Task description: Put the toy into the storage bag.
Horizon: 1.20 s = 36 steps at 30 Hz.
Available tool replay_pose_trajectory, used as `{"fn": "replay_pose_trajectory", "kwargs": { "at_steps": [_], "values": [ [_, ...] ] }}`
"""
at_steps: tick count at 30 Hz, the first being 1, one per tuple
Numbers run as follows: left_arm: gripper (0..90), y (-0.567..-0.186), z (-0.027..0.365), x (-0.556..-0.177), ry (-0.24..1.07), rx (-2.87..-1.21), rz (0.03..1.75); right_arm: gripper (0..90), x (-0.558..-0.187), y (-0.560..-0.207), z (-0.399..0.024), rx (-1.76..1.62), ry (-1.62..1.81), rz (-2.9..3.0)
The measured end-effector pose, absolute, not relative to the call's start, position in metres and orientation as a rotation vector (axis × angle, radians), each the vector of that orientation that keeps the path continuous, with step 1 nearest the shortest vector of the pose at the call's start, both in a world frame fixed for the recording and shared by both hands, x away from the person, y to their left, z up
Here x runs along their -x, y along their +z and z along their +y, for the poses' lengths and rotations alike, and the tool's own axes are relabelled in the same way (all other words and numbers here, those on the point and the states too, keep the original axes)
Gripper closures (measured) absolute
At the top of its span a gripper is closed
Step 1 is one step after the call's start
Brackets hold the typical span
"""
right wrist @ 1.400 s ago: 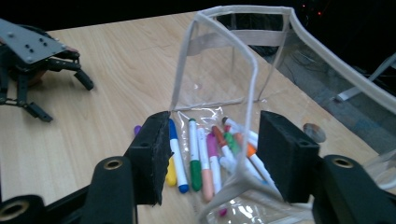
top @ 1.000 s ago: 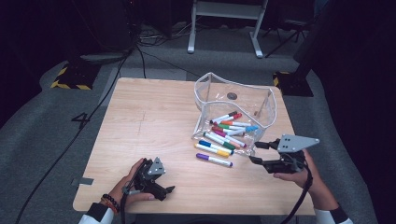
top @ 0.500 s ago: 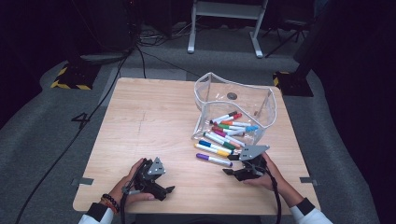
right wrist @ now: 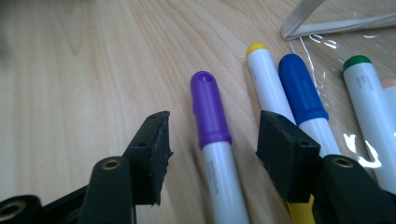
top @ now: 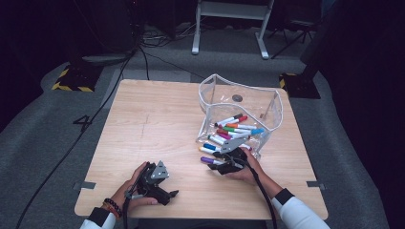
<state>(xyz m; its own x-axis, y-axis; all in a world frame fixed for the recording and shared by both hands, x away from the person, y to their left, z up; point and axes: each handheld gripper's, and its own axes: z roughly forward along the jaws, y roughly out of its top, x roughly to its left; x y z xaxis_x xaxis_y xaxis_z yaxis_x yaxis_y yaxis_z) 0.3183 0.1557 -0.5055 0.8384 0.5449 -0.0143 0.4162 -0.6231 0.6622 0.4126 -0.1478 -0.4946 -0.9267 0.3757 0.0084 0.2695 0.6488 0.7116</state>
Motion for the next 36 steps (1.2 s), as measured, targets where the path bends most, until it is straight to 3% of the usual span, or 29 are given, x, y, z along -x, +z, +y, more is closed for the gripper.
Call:
{"fn": "replay_pose_trajectory", "kwargs": {
  "at_steps": [5, 7, 13, 23, 36],
  "values": [
    [0.7, -0.505, 0.156, -0.318, 0.245, -2.330, 0.698, 51.3, -0.418, -0.498, -0.140, -0.540, 1.182, 2.718],
    [0.7, -0.506, 0.156, -0.318, 0.245, -2.330, 0.698, 61.1, -0.414, -0.498, -0.140, -0.512, 1.161, 2.704],
    [0.7, -0.505, 0.157, -0.317, 0.244, -2.331, 0.696, 73.7, -0.407, -0.499, -0.145, -0.481, 1.190, 2.702],
    [0.7, -0.505, 0.157, -0.317, 0.245, -2.330, 0.703, 74.4, -0.394, -0.493, -0.167, -0.497, 1.219, 2.723],
    [0.7, -0.505, 0.157, -0.317, 0.244, -2.332, 0.702, 74.5, -0.372, -0.434, -0.210, -0.494, 1.462, 2.525]
  ]
}}
